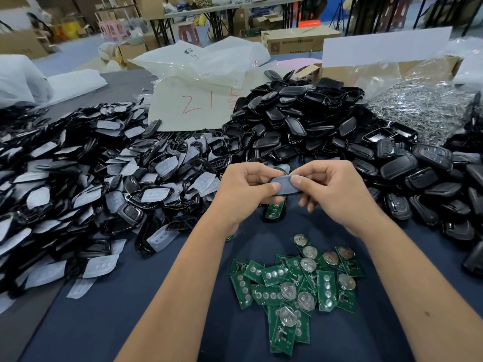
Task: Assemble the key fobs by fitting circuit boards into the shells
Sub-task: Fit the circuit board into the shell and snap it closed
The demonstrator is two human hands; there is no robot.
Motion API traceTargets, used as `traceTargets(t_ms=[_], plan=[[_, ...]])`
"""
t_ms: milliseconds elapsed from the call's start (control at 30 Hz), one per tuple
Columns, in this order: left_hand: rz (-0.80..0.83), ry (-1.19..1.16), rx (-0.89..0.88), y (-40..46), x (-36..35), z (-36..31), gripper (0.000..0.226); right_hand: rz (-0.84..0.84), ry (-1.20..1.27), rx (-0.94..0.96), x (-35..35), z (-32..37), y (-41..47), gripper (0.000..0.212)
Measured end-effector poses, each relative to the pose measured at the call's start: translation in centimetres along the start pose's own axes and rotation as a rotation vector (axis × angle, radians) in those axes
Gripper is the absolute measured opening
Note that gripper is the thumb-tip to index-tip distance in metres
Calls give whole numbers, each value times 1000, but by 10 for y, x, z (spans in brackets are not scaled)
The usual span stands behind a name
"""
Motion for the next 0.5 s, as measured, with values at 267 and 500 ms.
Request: traceTargets(t_ms=[267,500], plan=[[-52,52,-8,0,0,1,19,-22,65,-3,-6,0,-2,10],[-68,52,-33,1,0,2,21,-32,122,-26,-8,2,-2,21]])
Point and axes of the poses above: each hand's wrist, its own y-axis towards the middle knuckle, its own x-axis out of the back of the hand, z = x × y, the point moved 2 cm from there along y, towards the middle knuckle, and after that the axes turned 13 degrees about y, right-handed, at the moved point
